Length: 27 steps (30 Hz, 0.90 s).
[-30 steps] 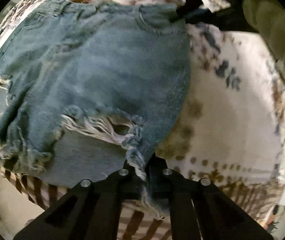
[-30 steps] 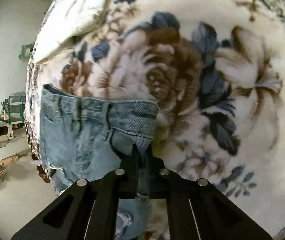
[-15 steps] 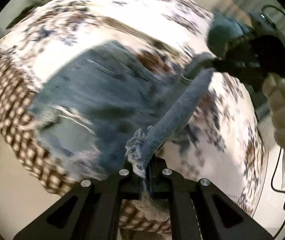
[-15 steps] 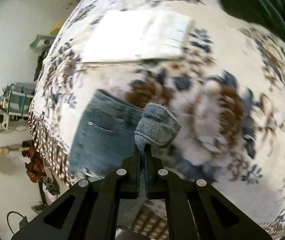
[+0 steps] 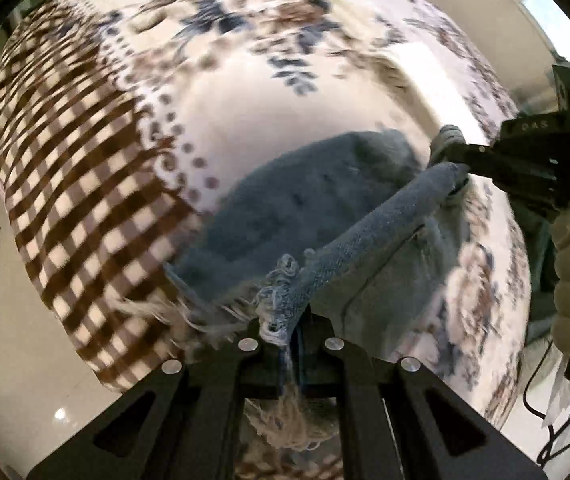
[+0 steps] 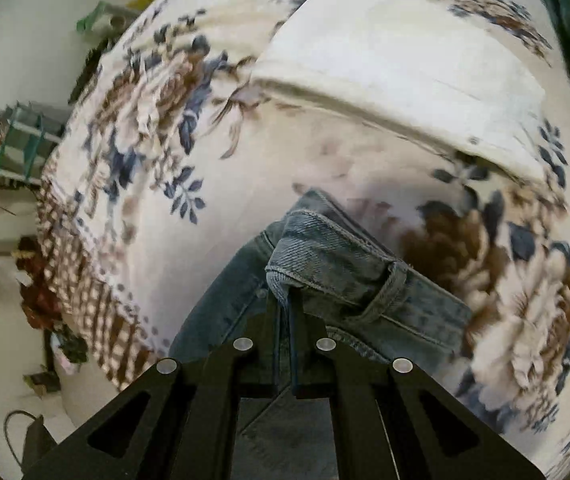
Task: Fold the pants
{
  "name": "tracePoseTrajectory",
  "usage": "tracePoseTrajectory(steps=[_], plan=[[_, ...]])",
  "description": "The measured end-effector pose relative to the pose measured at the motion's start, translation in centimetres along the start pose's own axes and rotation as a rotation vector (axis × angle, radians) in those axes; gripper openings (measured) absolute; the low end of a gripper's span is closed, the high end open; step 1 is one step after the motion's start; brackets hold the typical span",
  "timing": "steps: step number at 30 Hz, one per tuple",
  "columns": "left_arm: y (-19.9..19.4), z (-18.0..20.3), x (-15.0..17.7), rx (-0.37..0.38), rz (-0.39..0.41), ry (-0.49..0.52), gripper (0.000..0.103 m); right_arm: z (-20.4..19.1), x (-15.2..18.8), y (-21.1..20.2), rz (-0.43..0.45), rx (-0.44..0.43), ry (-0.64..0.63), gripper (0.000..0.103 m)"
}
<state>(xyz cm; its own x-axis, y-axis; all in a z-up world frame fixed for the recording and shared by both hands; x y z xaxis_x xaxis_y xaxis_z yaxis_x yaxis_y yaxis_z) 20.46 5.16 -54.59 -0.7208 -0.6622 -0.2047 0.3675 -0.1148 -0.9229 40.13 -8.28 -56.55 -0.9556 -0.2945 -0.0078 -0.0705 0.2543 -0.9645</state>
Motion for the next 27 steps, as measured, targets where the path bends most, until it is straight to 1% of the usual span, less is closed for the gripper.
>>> tracePoseTrajectory(steps=[4, 8, 10, 11, 17, 19, 20, 22, 23, 24, 25, 26, 27], plan=[[2.5, -2.4, -0.7, -0.019, -0.028, -0.033, 0.002, -1.5, -0.1, 3.3, -0.027, 0.037, -0.042, 0.003], [4.2, -3.9, -0.8, -0.034, -0.051, -0.068, 0.002, -3.0, -0.2, 5.4, -0.047, 0.073, -0.089, 0.003], [4.6, -4.2, -0.6, -0.039, -0.064, -0.078, 0.002, -3.4, -0.2, 6.1, -0.059, 0.088, -0.107, 0.003], [4.7, -4.3, -0.3, -0.045, -0.095, -0.085, 0.002, -3.5, -0.2, 6.4, -0.064, 0.092, -0.108, 0.003], [5.1, -4.7, -0.3, -0.055, -0.116, -0.101, 0.004, -3.9, -0.4, 7.4, -0.106, 0.105, -0.113, 0.005], [5.0, -5.0, -0.4, -0.059, -0.138, -0.139, 0.006, -4.2, -0.4, 7.6, -0.133, 0.097, -0.129, 0.008], [4.9, -5.2, -0.4, -0.045, -0.149, -0.175, 0.006, -4.3, -0.4, 7.5, -0.144, 0.095, -0.138, 0.01], [4.6, -5.6, -0.5, -0.03, -0.157, -0.215, 0.006, -4.8, -0.3, 7.0, -0.157, 0.063, -0.16, 0.021], [4.4, -5.7, -0.5, -0.035, -0.172, -0.235, 0.009, -5.1, -0.3, 6.6, -0.158, 0.036, -0.161, 0.04], [4.0, -5.8, -0.6, -0.046, -0.171, -0.239, 0.014, -5.2, -0.2, 6.2, -0.156, 0.01, -0.159, 0.065], [3.6, -5.9, -0.8, -0.057, -0.162, -0.234, 0.016, -5.3, -0.1, 5.5, -0.149, -0.025, -0.154, 0.077], [3.1, -5.9, -0.9, -0.068, -0.15, -0.228, 0.025, -5.3, 0.0, 4.6, -0.133, -0.056, -0.153, 0.093], [2.5, -5.8, -1.1, -0.086, -0.134, -0.216, 0.041, -5.1, 0.1, 3.9, -0.121, -0.066, -0.156, 0.094]])
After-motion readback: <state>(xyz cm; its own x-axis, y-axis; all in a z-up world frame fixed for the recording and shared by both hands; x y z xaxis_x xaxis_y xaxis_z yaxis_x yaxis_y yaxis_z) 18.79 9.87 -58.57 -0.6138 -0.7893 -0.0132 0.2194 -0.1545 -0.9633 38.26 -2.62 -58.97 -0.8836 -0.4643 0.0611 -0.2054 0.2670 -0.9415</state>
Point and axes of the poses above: each gripper's, at about its wrist camera, not at the fingertips, and y roughly the way its jaws point, z to its right, x to its underside, the point moved 7 cm from there along y, roughly the way its jaws point, and after that the axes turned 2 degrees about z, right-handed, at the moved point
